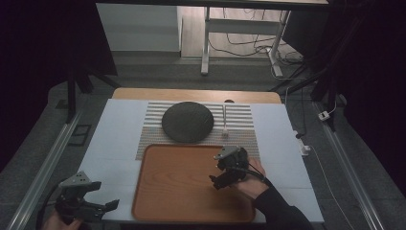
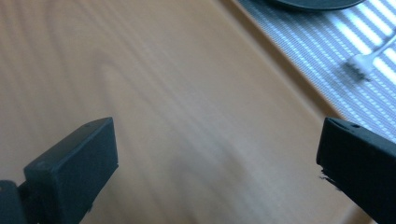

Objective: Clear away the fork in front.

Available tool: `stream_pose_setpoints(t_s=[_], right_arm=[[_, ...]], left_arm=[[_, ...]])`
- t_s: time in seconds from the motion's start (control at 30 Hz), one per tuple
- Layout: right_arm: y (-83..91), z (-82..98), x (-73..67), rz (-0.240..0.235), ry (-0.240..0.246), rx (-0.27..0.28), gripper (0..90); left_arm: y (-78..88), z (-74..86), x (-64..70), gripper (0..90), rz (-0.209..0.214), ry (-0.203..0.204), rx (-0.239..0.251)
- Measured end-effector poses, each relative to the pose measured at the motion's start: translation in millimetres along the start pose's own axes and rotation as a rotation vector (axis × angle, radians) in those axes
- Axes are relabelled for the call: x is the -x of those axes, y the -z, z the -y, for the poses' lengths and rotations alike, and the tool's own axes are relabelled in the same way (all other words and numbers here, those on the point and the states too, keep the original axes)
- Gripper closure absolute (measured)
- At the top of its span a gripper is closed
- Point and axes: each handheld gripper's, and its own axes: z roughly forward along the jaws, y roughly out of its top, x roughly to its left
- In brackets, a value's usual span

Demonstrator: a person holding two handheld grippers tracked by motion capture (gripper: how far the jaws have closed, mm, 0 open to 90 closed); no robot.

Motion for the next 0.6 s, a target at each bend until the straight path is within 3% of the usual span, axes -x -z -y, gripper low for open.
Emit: stream_pose_setpoints(t_s=[0.6], right_arm=[[-21.4,-21.9,44.4,0.156,-0.004,-0.032,0.0]], left_arm=[[-0.5,-0.2,-0.2,0.3,0.0,0.001,-0.003]])
